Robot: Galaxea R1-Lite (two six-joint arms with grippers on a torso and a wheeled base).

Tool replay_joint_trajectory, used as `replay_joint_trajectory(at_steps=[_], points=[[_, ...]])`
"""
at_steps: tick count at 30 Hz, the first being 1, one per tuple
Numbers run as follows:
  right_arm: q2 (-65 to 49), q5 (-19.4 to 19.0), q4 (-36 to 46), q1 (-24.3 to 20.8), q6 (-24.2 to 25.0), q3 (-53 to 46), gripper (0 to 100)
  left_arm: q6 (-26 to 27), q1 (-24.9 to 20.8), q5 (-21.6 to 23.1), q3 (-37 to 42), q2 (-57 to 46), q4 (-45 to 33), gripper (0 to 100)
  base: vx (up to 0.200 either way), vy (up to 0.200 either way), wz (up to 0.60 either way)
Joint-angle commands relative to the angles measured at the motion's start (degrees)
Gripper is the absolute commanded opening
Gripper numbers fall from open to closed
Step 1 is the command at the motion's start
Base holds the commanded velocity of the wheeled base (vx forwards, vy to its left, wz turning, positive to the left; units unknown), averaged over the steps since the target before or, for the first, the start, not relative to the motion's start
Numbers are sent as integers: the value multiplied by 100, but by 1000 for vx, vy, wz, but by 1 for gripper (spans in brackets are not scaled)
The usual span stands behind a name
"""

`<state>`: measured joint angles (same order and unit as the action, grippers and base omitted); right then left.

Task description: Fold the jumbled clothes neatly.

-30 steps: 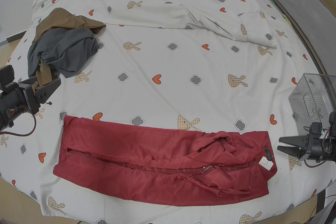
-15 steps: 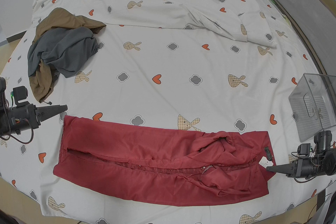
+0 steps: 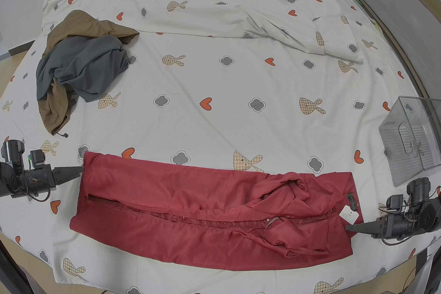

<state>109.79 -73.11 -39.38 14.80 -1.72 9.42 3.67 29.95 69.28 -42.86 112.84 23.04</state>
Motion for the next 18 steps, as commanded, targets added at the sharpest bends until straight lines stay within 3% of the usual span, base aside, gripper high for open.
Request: replay_joint_trajectory(at_steps=[1,9,18], points=[[69,-2,0,5,-4,-2,100,37,19,7,-38,441,-1,100,0,0,0],[69,-2,0,-3,-4,7,100,319,28,-486,-73,599,-1,100,0,0,0],[69,-2,9,-3,-4,24,100,319,28,-486,-91,511,-1,100,0,0,0]])
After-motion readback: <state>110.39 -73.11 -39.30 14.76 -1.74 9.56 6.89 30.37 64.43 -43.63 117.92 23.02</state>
